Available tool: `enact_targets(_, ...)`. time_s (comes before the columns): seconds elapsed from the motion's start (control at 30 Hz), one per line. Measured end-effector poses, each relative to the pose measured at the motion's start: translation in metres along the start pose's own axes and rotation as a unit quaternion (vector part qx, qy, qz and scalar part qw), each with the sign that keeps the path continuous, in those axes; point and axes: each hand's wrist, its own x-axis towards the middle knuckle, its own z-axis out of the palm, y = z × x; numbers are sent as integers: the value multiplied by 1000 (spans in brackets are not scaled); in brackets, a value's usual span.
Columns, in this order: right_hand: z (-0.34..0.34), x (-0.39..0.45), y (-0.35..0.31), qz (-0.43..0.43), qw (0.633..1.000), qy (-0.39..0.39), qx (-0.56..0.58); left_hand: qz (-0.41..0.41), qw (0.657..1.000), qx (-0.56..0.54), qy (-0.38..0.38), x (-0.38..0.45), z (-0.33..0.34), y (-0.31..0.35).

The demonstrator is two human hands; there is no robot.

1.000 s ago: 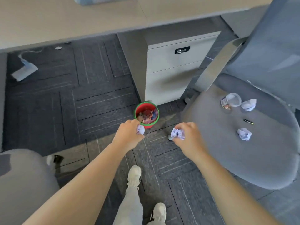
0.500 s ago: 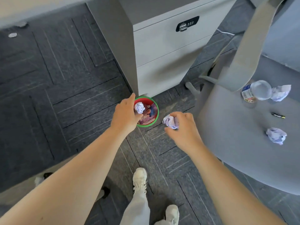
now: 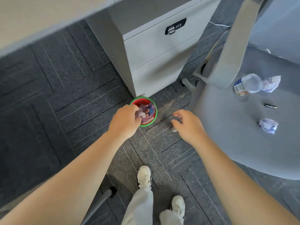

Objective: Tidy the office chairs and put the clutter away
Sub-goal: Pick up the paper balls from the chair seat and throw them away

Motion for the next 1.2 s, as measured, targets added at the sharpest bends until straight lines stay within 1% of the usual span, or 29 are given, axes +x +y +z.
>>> enact_targets(0.13,-44,-29,33,47,998,48,13,82,997,8,0,-11,-2,59)
enact_targets(0.37,-124,-73,121,143,980,137,30,199,978,45,-49,-24,21,181)
enact_targets(0.47,-144,-70,165,175,970,167,23,229,969,72,-61,-14,43,227)
enact_targets(0.53,-154,-57,194,187,968,166,25,236,966,83,-62,0,59,254)
enact_targets(0.63,-160,-24,233,189,972,140,19,224,968,91,-66,27,86,291)
enact_targets(0.73,-158,12,265,173,979,103,6,211,970,99,-68,55,111,322)
enact_targets(0.8,-152,31,283,160,984,72,13,203,972,97,-68,73,127,337)
enact_targets(0.87,-151,44,298,144,987,63,32,199,973,97,-63,89,140,349)
enact_targets(0.93,-157,52,310,137,986,76,62,203,973,103,-51,99,149,363)
enact_targets(1.03,-180,62,327,139,977,130,98,220,970,98,-26,113,158,390)
enact_targets(1.13,-207,70,344,139,967,176,120,279,956,90,15,129,165,416)
enact_targets(1.2,-220,75,355,139,964,189,127,294,949,116,17,142,172,430)
